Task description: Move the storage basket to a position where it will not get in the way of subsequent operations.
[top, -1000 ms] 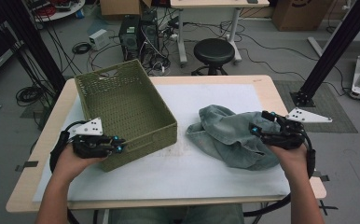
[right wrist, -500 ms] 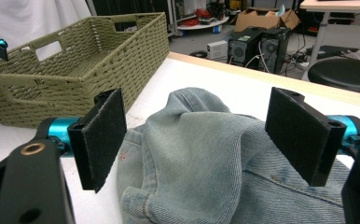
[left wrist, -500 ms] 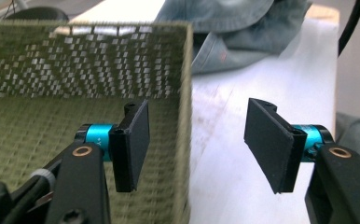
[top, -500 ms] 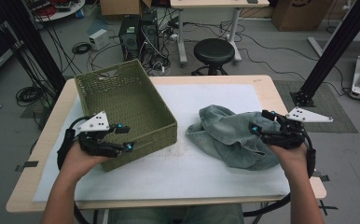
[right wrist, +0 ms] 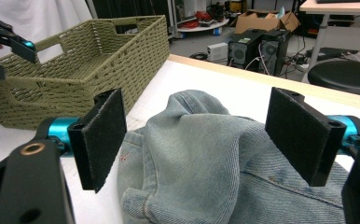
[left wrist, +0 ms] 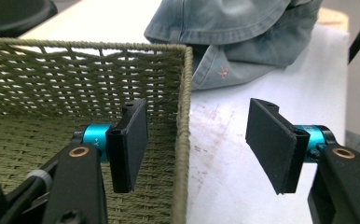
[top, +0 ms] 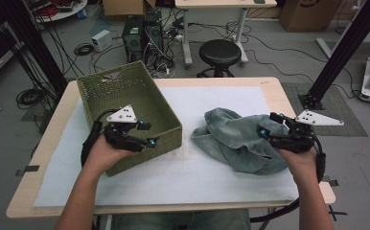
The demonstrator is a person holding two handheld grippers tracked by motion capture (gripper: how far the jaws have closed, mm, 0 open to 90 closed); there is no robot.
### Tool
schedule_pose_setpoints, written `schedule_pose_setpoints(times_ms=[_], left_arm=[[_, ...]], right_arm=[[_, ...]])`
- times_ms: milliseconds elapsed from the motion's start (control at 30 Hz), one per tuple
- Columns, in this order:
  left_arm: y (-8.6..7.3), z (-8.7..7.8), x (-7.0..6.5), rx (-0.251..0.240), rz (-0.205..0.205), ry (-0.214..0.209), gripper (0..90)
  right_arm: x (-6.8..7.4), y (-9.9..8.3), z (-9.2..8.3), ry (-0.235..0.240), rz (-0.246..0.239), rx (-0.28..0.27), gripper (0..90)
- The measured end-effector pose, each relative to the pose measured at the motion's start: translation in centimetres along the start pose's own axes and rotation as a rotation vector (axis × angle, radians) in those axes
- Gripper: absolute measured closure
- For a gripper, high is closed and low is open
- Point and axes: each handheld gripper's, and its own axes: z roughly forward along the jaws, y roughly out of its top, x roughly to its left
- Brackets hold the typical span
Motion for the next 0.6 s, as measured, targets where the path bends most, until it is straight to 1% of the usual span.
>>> schedule_pose_setpoints(times_ms=[33,100,167,200,233,267,300,333,367,400,467,500,533,600], left_arm=[[0.1,0.4,0.1,0.017,-0.017,-0.001,39.2],[0.4,1.0,0.2,0.023,-0.031,-0.018,39.3],[0.6,1.4,0.1,0.033,-0.024,-0.019,41.0],[0.7,1.6,0.2,0.043,-0.028,-0.022,41.0],[0.7,1.9,0.2,0.055,-0.036,-0.021,41.9],[0.7,2.1,0.2,0.063,-0.052,-0.016,42.9],[0.7,2.3,0.3,0.082,-0.059,-0.011,43.0],[0.7,2.5,0.4,0.097,-0.068,-0.002,45.2],[0.8,2.6,0.5,0.115,-0.07,0.005,47.7],[0.9,2.8,0.4,0.126,-0.072,0.002,52.3],[1.0,3.1,0.3,0.165,-0.046,-0.006,64.1],[1.1,3.1,0.0,0.196,-0.013,0.022,73.5],[1.1,3.1,-0.1,0.203,-0.008,0.045,79.6],[1.3,3.0,-0.1,0.221,0.011,0.037,82.1]], right_arm=[[0.0,0.0,0.0,0.0,0.0,0.001,20.8],[0.0,0.0,-0.1,0.001,-0.002,-0.001,20.8],[0.0,0.0,-0.2,-0.001,-0.001,-0.003,20.8],[-0.1,0.0,-0.2,-0.001,-0.001,-0.003,20.8],[-0.1,0.0,-0.2,-0.001,-0.002,-0.006,20.8],[-0.1,0.0,-0.3,-0.002,-0.001,-0.007,20.8],[-0.1,0.0,-0.3,-0.002,-0.001,-0.007,20.8],[-0.1,0.0,-0.3,-0.003,0.0,-0.008,20.8],[-0.1,0.0,-0.4,-0.004,0.001,-0.008,20.8],[-0.1,0.0,-0.4,-0.004,0.003,-0.006,20.8],[-0.1,0.0,-0.4,-0.003,0.001,-0.006,20.8],[-0.1,0.0,-0.4,-0.003,0.001,-0.006,20.8],[-0.1,0.0,-0.4,-0.003,-0.002,-0.006,20.8],[-0.1,0.1,-0.4,-0.003,-0.003,-0.008,20.8]])
